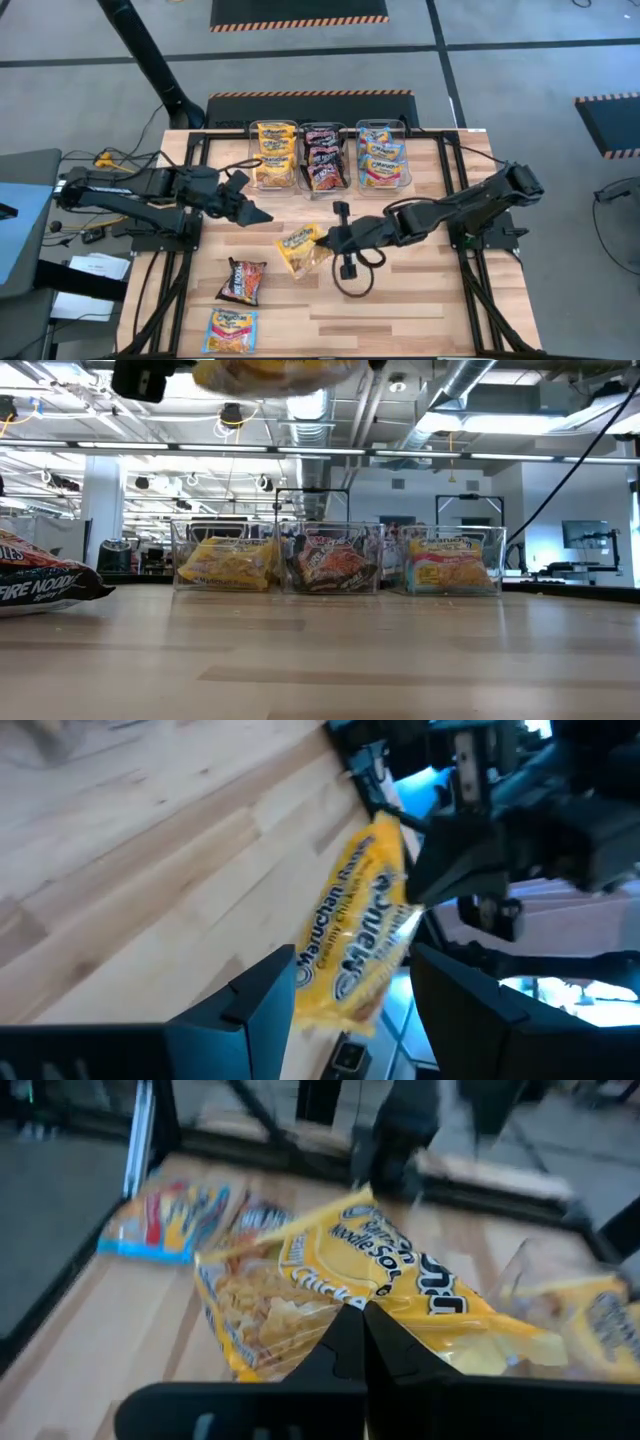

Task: Sort Maruchan noodles
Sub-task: Put the yellow noodle pack in the left transparent bin

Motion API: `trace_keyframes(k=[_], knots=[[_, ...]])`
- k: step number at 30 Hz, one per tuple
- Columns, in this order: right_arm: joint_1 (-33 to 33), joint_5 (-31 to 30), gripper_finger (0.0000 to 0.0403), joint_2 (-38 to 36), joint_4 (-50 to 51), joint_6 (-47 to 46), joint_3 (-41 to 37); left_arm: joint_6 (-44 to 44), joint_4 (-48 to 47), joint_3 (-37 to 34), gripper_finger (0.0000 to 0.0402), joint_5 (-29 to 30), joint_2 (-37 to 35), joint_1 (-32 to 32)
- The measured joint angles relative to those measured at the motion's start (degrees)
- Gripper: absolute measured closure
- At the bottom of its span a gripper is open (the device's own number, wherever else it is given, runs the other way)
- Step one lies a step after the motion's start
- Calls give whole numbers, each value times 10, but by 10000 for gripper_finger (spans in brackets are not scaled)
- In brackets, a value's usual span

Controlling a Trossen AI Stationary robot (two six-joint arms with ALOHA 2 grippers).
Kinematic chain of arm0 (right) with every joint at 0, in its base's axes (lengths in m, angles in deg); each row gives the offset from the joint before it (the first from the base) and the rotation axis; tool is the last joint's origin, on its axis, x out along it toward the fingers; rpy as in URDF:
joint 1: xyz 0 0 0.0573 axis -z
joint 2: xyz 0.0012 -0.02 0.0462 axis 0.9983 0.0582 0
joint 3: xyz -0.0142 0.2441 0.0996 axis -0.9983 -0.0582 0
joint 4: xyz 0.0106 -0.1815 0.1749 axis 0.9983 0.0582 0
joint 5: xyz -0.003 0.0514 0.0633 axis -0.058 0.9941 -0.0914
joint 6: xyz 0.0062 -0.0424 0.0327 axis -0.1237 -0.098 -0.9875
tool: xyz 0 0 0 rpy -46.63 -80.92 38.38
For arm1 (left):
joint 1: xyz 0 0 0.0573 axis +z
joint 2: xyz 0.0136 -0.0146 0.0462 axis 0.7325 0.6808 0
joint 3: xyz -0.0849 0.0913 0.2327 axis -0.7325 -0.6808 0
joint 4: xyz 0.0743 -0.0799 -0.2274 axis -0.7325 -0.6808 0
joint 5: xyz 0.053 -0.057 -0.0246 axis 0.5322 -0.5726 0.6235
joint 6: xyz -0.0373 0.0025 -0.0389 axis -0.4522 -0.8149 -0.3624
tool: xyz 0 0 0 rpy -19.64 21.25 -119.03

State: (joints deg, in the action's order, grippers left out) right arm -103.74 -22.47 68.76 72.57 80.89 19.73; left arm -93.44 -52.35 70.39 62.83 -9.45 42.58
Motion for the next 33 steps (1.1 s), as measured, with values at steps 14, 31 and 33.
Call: trace_keyframes(k=[14,31,33], knots=[[11,-34,400,-66,-9,46,-1,43,130,0,218,-70,71,0],[-6,-46,400,-94,-35,74,-1,49,177,0,219,-109,95,1],[-8,-56,400,-100,-35,76,1,49,197,0,219,-120,95,1]])
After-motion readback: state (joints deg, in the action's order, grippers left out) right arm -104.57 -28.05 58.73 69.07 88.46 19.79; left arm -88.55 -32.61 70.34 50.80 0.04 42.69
